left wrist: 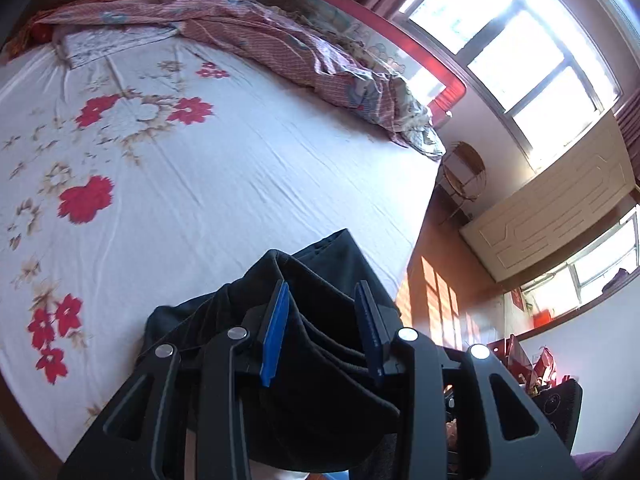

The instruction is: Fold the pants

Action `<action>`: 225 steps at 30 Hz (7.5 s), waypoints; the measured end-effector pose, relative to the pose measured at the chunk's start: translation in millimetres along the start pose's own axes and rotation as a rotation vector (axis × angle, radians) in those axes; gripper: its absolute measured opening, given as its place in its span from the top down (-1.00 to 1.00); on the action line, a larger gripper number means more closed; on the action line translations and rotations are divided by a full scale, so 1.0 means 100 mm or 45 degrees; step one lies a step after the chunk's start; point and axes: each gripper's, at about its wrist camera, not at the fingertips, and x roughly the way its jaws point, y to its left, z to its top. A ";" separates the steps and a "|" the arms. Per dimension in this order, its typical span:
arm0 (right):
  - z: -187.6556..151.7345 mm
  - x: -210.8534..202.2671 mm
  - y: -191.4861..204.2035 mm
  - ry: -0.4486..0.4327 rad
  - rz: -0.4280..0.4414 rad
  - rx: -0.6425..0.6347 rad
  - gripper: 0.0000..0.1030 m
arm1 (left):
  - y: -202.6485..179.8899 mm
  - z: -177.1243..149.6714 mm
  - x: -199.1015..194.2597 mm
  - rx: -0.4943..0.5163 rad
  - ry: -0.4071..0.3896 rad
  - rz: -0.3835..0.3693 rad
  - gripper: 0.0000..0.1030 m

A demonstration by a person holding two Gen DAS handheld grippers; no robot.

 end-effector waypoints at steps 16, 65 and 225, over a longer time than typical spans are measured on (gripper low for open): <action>-2.47 0.05 -2.10 0.094 0.227 1.659 0.06 | -0.22 -0.77 0.95 0.109 0.122 0.100 -0.05; -1.91 -0.09 -2.25 0.346 -0.140 1.423 0.57 | -0.27 -2.13 1.36 0.255 0.083 0.278 -0.84; 0.30 2.90 -0.32 0.568 0.799 0.594 0.62 | 2.44 -1.27 -0.29 -0.283 -0.264 0.523 -0.74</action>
